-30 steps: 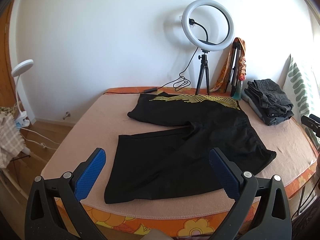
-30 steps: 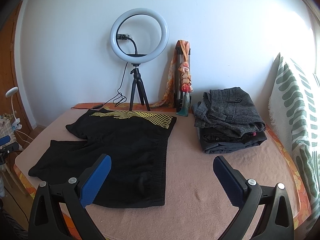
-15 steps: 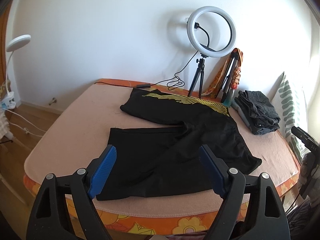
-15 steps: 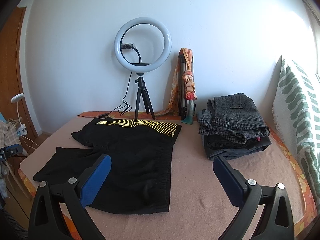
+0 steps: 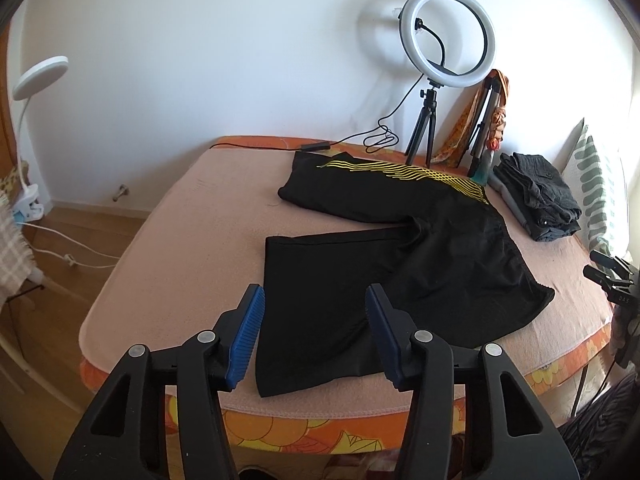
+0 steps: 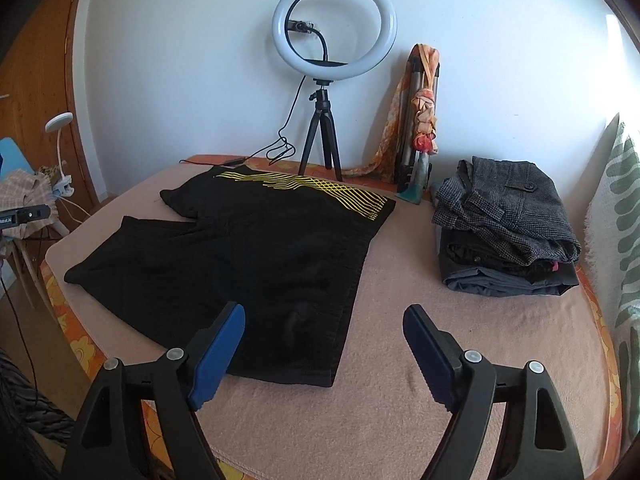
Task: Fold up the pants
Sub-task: 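Move both tools toward the waistband of the black shorts, then close the left gripper on the waistband while the right gripper grasps the striped leg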
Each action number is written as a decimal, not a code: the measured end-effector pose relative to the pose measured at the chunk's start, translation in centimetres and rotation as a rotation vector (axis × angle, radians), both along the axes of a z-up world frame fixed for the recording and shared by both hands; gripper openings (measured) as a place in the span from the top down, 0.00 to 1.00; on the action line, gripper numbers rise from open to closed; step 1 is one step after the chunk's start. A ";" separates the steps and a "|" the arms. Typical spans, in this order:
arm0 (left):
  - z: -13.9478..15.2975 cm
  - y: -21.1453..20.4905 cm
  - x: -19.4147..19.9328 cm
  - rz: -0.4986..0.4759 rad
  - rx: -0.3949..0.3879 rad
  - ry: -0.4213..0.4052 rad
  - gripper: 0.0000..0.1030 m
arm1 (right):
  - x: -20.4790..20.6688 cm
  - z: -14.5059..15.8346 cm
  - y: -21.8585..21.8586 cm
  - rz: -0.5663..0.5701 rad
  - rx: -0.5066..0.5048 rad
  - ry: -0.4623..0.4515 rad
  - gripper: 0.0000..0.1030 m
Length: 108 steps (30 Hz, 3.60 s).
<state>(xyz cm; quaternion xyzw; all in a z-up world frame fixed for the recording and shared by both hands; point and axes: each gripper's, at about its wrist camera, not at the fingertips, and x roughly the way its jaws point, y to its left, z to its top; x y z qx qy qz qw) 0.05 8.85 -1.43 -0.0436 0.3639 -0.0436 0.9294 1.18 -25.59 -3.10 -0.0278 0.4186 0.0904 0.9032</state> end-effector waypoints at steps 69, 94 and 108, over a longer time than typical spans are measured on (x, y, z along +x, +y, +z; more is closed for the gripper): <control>-10.9 -0.4 45.0 0.026 -0.054 0.262 0.46 | 39.9 -11.8 0.1 0.172 -0.063 0.277 0.20; -8.1 0.1 42.7 -0.007 -0.091 0.076 0.97 | 38.3 -12.6 1.2 0.243 -0.047 0.323 0.99; -1.8 3.1 35.2 -0.020 -0.125 -0.034 0.97 | 32.6 -2.2 3.0 0.242 -0.062 0.145 1.00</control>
